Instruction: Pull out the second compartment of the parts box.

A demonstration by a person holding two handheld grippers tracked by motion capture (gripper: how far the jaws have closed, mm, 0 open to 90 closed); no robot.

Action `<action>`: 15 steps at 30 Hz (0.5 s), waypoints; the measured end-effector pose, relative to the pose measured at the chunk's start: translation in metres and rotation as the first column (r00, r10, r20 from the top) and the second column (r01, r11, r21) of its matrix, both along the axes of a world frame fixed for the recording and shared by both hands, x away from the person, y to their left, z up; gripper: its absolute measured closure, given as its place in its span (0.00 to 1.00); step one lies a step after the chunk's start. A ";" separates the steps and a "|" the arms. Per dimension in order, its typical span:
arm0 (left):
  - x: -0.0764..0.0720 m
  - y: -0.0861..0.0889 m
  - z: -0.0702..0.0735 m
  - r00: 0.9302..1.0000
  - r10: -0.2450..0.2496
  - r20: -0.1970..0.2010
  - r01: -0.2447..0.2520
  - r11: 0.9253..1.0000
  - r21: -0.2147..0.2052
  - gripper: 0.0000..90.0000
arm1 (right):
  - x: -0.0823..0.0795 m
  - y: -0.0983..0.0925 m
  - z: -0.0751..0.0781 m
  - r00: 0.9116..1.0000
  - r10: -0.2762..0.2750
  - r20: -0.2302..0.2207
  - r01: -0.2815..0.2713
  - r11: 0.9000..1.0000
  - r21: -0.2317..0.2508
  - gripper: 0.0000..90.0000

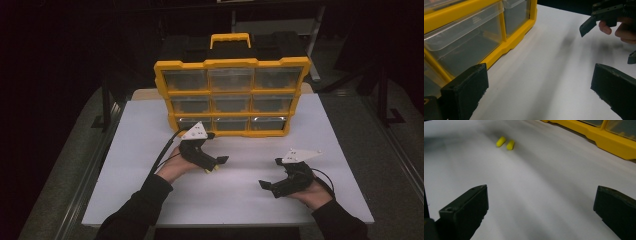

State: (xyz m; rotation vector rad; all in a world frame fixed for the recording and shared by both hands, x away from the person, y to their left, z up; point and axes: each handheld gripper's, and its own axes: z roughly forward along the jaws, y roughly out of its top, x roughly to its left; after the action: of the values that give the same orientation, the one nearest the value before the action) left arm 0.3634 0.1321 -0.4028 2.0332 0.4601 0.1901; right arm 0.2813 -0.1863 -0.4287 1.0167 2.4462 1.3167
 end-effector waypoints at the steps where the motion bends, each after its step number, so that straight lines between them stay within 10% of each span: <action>1: 0.000 -0.001 0.000 1.000 0.000 0.000 0.000 1.000 0.000 0.01 | 0.000 0.000 0.000 1.000 0.000 0.000 0.000 1.000 0.000 0.00; 15: 0.001 -0.012 -0.001 1.000 -0.007 0.007 0.007 1.000 -0.008 0.01 | -0.001 0.000 0.000 1.000 0.000 -0.001 0.000 1.000 0.000 0.00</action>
State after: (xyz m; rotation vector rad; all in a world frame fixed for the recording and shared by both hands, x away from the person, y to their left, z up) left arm 0.3645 0.1202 -0.4041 2.0256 0.4487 0.1909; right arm 0.2808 -0.1861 -0.4285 1.0175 2.4464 1.3163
